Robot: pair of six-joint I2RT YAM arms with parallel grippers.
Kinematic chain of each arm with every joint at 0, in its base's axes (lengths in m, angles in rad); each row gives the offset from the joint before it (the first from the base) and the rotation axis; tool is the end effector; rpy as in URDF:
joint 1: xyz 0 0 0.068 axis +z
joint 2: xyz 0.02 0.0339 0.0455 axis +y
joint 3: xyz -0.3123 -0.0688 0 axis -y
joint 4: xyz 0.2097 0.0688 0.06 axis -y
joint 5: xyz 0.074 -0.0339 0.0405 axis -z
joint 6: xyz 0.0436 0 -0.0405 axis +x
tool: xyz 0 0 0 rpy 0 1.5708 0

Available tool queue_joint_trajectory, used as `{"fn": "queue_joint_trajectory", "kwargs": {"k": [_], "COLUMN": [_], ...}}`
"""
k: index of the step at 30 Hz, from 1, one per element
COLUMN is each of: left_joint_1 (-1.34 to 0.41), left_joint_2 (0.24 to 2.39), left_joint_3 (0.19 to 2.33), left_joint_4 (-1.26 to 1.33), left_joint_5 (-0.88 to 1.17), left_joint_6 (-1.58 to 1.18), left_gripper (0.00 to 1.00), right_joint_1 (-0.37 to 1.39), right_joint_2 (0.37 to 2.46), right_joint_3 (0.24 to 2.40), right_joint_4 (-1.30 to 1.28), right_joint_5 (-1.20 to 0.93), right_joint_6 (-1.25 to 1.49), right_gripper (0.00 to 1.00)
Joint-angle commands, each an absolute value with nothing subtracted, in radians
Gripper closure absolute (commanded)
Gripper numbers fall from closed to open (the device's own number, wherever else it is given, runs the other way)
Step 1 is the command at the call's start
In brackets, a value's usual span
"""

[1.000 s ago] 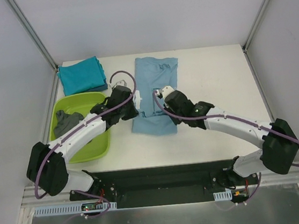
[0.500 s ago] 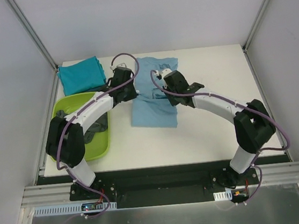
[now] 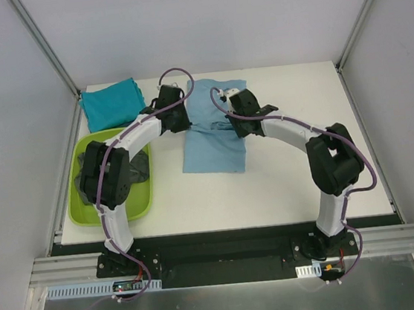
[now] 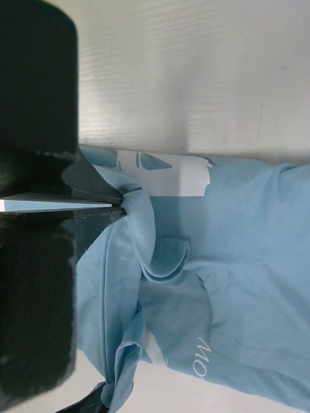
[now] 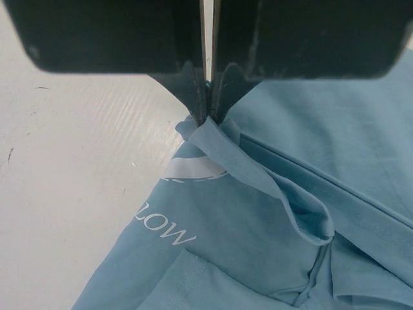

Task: Fold and stack the t-shirts
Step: Fold the folded rectangular tshirt in 1/3 of the way

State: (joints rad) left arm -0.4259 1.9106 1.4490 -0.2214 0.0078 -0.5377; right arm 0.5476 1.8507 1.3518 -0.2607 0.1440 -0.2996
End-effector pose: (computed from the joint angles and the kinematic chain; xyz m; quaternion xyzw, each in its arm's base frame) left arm 0.3913 -0.1779 0.2940 -0.0488 0.9018 -0.2021 0.3789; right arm 0.3482 0.2050 0.2853 -0.3508 0.8472 -0.0169 0.3987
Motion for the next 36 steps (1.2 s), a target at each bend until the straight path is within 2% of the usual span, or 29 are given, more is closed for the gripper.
{"fn": "queue_joint_trajectory", "kwargs": {"k": [1,5,7,8,9,10,11,12,13,15,16,17,20,21,26,31,36], "left_joint_1": [-0.407,-0.397,-0.39,-0.387,-0.384,-0.38,-0.379,-0.379,-0.379,-0.379,-0.379,-0.379,-0.379,-0.379,-0.382,-0.382,-0.382], "left_joint_2": [1.954,1.991,2.005,2.009,2.013,2.013,2.01,1.997,1.981,1.938,1.896,1.87,1.772,1.735,1.573,1.471,1.514], "left_joint_3": [1.522,1.54,1.555,1.565,1.583,1.603,1.615,1.624,1.624,1.603,1.583,1.548,1.413,1.363,1.084,0.901,0.873], "left_joint_4": [-0.212,-0.213,-0.216,-0.218,-0.219,-0.232,-0.239,-0.241,-0.242,-0.244,-0.245,-0.242,-0.245,-0.244,-0.239,-0.177,-0.146], "left_joint_5": [0.096,0.123,0.127,0.129,0.133,0.149,0.155,0.158,0.164,0.164,0.167,0.167,0.187,0.199,0.207,0.251,0.27], "left_joint_6": [-0.5,-0.508,-0.511,-0.506,-0.497,-0.485,-0.482,-0.473,-0.465,-0.46,-0.462,-0.469,-0.486,-0.497,-0.557,-0.592,-0.612], "left_gripper": [1.0,1.0,0.96,0.89,0.81,0.74,0.6,0.44,0.32,0.17,0.05,0.01,0.01,0.01,0.01,0.02,0.18], "right_joint_1": [0.529,0.519,0.511,0.506,0.505,0.5,0.499,0.497,0.499,0.5,0.5,0.5,0.5,0.5,0.502,0.502,0.5], "right_joint_2": [1.888,1.927,1.947,1.956,1.96,1.96,1.957,1.948,1.933,1.886,1.852,1.815,1.706,1.663,1.481,1.355,1.341], "right_joint_3": [1.414,1.433,1.454,1.468,1.479,1.488,1.497,1.503,1.505,1.487,1.459,1.43,1.301,1.246,0.982,0.752,0.637], "right_joint_4": [-0.23,-0.222,-0.222,-0.224,-0.225,-0.225,-0.232,-0.238,-0.244,-0.253,-0.247,-0.245,-0.232,-0.224,-0.206,-0.054,0.118], "right_joint_5": [0.118,0.107,0.117,0.126,0.15,0.169,0.187,0.207,0.219,0.235,0.244,0.245,0.212,0.181,0.048,-0.147,-0.227], "right_joint_6": [-0.287,-0.276,-0.268,-0.267,-0.259,-0.256,-0.258,-0.256,-0.255,-0.249,-0.229,-0.209,-0.141,-0.121,0.056,0.173,0.244], "right_gripper": [0.99,0.95,0.92,0.87,0.76,0.61,0.4,0.27,0.22,0.16,0.13,0.09,0.0,0.03,0.04,0.04,0.04]}}
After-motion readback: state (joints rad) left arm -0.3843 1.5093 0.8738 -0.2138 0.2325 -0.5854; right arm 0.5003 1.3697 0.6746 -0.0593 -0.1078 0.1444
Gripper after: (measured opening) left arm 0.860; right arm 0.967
